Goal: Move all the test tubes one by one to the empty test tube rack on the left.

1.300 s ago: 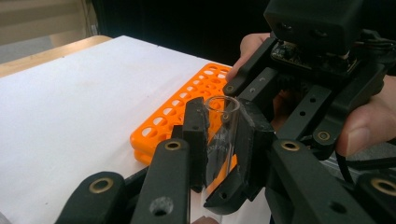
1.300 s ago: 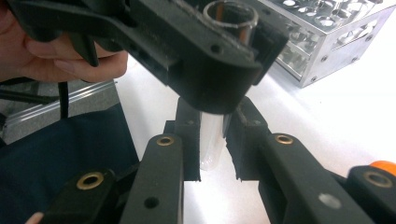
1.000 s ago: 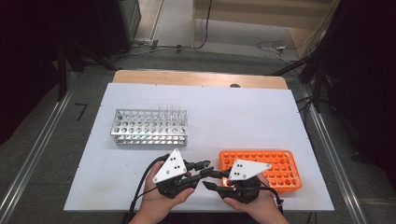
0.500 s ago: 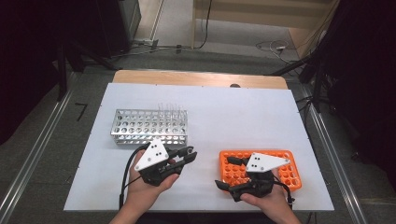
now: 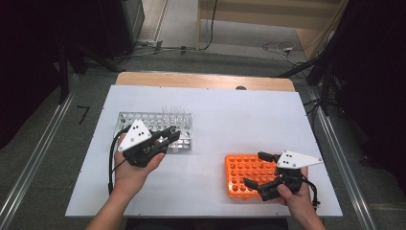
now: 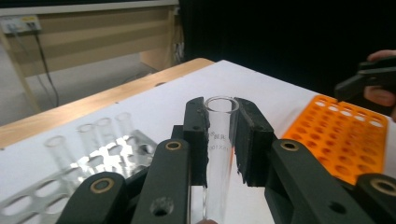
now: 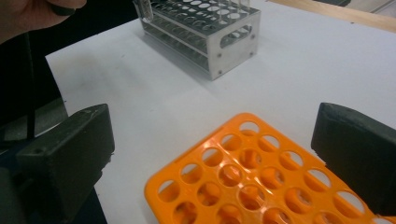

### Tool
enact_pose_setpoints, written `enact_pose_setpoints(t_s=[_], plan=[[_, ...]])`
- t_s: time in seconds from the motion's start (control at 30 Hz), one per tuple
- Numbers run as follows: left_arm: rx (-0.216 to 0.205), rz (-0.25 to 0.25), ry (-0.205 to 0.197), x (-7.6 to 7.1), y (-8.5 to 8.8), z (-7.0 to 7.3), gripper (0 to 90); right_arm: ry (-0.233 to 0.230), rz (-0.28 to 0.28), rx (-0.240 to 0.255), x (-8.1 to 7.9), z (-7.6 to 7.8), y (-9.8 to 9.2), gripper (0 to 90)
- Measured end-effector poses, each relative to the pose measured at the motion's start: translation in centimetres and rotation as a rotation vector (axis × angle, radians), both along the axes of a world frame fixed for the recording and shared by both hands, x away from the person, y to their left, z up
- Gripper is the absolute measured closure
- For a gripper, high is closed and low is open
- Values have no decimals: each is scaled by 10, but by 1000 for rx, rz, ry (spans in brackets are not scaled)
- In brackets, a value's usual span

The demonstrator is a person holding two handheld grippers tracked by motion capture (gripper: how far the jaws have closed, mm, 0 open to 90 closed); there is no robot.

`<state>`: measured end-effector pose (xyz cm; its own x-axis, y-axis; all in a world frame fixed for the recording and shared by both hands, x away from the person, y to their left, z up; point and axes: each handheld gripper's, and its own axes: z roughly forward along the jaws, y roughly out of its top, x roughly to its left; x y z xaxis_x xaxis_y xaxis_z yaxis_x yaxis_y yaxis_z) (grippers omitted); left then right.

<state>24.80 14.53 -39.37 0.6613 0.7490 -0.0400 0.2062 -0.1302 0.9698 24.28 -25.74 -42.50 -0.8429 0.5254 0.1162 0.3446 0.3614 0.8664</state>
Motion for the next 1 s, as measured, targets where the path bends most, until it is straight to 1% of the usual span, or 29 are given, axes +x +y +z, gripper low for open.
enact_pose_setpoints(t_s=[0.1,0.27,0.47,0.57,0.73,0.9,1.0], plan=[[10,24,-1,8,5,0,757,3,-16,1,2,0,-7,0],[2,61,3,23,15,2,757,-1,-42,4,5,-1,-19,0],[-39,107,9,40,29,4,757,-2,-77,10,9,-1,-32,0],[-32,136,7,49,34,4,757,-7,-91,16,11,-2,-38,0],[-26,179,9,63,42,2,757,-3,-109,14,13,-4,-44,0],[-49,215,18,74,48,0,757,-2,-119,14,14,-5,-47,0],[-41,230,18,79,48,-1,757,-4,-123,15,14,-5,-48,0]])
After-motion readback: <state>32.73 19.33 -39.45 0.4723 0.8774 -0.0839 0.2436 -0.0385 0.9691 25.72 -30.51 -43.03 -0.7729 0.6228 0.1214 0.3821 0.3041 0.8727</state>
